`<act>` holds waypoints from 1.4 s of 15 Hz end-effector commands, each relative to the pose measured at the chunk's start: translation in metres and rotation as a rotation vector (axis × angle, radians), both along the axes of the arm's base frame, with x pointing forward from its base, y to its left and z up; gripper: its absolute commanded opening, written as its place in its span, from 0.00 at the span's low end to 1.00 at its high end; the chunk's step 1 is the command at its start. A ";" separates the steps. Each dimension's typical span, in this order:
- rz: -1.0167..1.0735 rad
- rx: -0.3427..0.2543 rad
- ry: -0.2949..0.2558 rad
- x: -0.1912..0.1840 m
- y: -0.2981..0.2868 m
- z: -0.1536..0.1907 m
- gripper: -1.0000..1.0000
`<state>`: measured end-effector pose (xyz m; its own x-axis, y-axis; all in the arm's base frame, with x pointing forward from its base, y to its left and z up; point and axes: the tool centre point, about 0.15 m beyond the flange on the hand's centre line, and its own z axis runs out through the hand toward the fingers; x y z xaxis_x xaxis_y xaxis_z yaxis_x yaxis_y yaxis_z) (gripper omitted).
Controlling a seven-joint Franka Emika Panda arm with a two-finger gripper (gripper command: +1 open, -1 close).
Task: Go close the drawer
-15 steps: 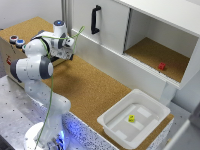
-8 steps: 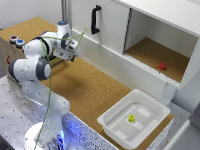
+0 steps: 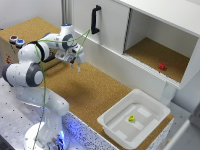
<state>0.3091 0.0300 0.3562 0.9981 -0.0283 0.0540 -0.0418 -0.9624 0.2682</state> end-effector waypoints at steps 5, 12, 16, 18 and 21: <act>0.076 0.027 -0.105 -0.059 -0.219 0.011 1.00; -0.051 0.055 -0.143 -0.052 -0.335 0.041 1.00; -0.109 0.073 -0.135 -0.037 -0.379 0.050 1.00; -0.080 0.087 -0.140 -0.023 -0.393 0.052 1.00; -0.034 0.105 -0.194 0.010 -0.412 0.055 1.00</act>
